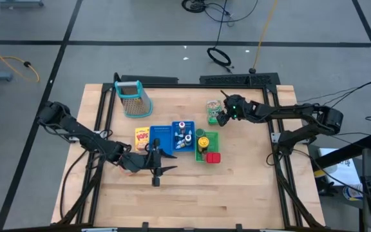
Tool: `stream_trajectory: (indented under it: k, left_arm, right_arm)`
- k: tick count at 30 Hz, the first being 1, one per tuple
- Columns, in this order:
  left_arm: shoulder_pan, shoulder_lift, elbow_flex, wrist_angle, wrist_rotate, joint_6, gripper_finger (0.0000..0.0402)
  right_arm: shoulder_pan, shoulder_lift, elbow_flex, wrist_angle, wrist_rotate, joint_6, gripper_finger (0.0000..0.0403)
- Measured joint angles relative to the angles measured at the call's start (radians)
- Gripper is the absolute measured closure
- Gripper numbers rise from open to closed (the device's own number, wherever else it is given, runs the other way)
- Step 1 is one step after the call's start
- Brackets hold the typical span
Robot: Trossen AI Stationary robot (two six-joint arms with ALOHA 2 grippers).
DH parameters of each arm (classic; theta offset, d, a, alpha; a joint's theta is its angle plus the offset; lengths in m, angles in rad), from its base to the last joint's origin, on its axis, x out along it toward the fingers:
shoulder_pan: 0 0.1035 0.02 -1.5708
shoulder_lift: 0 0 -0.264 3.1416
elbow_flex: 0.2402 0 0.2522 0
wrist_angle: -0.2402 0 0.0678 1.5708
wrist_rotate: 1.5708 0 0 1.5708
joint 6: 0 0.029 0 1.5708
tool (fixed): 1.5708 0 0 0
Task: Pick & Place Kitchen Items
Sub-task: Put the green cereal box into the left blue bin
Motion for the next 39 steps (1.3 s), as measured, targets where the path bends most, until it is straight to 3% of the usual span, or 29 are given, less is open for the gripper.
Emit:
stream_trajectory:
  k: [8, 19, 32, 39]
  left_arm:
    - [0.000, 0.000, 0.000, 0.001, 0.000, -0.002, 0.0243]
    - [0.000, 0.000, 0.000, 0.004, 0.000, -0.002, 0.0243]
    - [0.003, 0.000, 0.000, 0.005, 0.001, 0.001, 0.0243]
    - [0.003, 0.000, 0.000, 0.005, 0.001, 0.002, 0.0243]
  right_arm:
    - [-0.013, 0.000, -0.028, 0.009, 0.004, 0.022, 0.0158]
    - [-0.032, 0.000, -0.215, 0.329, -0.082, 0.168, 0.0154]
    - [-0.031, 0.000, -0.227, 0.413, -0.164, 0.270, 0.0153]
    - [-0.004, 0.000, -0.227, 0.378, -0.156, 0.302, 0.0154]
